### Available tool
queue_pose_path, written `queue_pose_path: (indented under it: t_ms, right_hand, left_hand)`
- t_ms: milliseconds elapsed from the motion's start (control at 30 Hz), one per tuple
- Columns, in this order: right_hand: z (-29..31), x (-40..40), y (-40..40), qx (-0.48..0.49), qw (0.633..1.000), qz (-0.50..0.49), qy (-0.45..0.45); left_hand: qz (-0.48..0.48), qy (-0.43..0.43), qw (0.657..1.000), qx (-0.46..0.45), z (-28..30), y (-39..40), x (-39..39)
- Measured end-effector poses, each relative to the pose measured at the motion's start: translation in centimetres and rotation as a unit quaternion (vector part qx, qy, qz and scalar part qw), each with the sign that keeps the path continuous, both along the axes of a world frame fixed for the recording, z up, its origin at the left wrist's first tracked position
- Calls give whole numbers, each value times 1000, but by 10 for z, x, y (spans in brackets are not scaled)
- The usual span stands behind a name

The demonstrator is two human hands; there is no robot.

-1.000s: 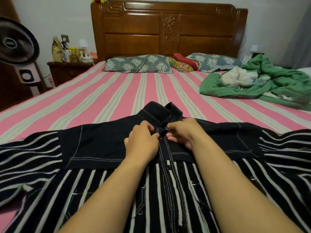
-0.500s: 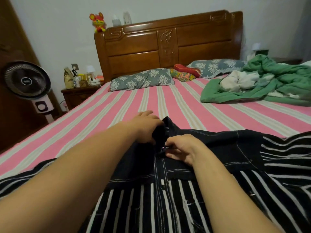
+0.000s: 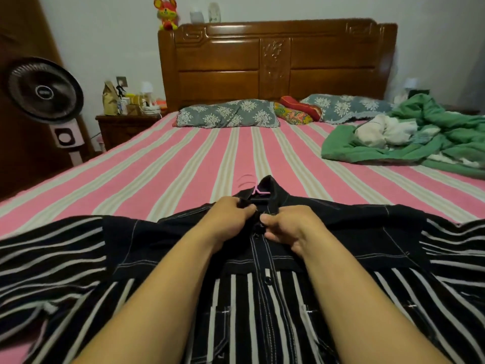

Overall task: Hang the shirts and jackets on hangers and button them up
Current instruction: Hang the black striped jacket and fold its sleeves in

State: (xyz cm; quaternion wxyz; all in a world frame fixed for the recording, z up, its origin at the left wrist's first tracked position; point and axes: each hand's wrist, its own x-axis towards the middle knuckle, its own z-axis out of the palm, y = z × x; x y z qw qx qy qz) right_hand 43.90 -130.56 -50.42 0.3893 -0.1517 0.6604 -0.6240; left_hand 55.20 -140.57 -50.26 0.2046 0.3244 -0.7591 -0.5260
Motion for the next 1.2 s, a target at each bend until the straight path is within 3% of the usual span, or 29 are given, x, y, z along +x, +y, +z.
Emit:
queue_pose_path:
  t_ms: [100,233,567,733,1200]
  right_hand:
    - [-2,1,-1,7,1000,-4,-3]
    - [-2,1,4,1,1000,9,-8]
    - [-3,3,6,-2,1000,4,22]
    - [0,5,8,-1,1000,11,25]
    - [7,11,14,-15,1000,4,19]
  left_hand:
    - [-47,-26,999,7,6,-6,6]
    - [-10,-16,999,42,5,-8,6]
    - [-32,-8,999,40,3,-7,5]
    - [-29,5,996,86,4,-8,5]
    - [-14,-2,998,63,5,-5,3]
